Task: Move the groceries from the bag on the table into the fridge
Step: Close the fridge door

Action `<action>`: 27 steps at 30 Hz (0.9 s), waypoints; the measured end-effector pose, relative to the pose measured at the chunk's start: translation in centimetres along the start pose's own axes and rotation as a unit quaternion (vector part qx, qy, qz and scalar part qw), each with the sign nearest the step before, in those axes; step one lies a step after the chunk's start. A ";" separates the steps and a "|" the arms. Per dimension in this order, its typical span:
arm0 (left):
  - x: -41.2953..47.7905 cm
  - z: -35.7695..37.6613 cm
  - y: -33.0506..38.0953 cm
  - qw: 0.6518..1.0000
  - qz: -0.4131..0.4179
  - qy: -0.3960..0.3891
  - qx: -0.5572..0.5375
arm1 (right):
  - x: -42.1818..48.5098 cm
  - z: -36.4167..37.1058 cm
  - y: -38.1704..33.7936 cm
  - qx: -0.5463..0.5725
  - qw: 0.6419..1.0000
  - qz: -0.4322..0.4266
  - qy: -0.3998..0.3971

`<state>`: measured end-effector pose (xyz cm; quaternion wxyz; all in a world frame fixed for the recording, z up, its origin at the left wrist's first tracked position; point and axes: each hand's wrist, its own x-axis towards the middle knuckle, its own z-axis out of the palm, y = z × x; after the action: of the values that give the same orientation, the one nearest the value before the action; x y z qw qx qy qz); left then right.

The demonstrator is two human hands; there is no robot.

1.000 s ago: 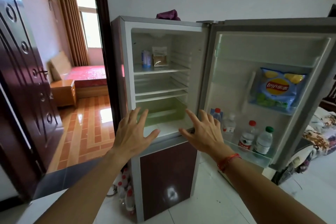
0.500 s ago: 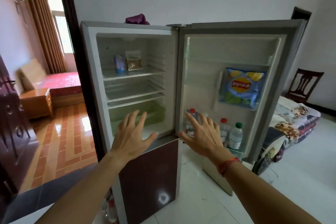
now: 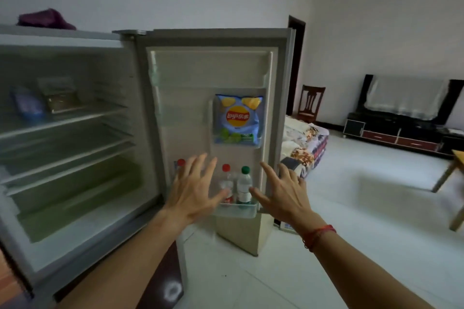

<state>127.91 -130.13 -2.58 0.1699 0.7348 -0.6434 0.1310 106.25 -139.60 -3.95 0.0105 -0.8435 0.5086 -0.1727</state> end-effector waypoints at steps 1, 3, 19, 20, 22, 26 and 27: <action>1.0 0.4 0.9 1.000 0.015 -0.007 0.000 | 0.2 0.0 0.8 -0.004 1.000 0.008 -0.002; 3.1 1.3 2.5 0.999 0.046 -0.012 0.000 | 0.9 0.2 2.5 0.001 1.000 0.026 -0.002; 23.5 8.5 12.4 0.947 0.245 0.007 0.207 | 14.9 7.8 12.5 0.214 0.968 0.099 -0.085; 24.4 8.9 12.6 0.945 0.244 0.005 0.220 | 15.5 8.4 12.8 0.222 0.965 0.101 -0.095; 25.7 9.5 13.1 0.939 0.242 0.004 0.246 | 16.6 9.4 13.2 0.233 0.962 0.099 -0.105; 27.2 10.6 13.8 0.932 0.245 -0.012 0.266 | 18.1 10.8 13.7 0.242 0.959 0.100 -0.112; 27.4 10.9 13.8 0.932 0.241 -0.019 0.269 | 18.4 11.1 13.8 0.245 0.958 0.099 -0.112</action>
<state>117.75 -160.91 -0.07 -0.0831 0.5780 -0.7450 0.3225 105.61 -163.87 -11.88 0.2907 -0.7745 0.5273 -0.1939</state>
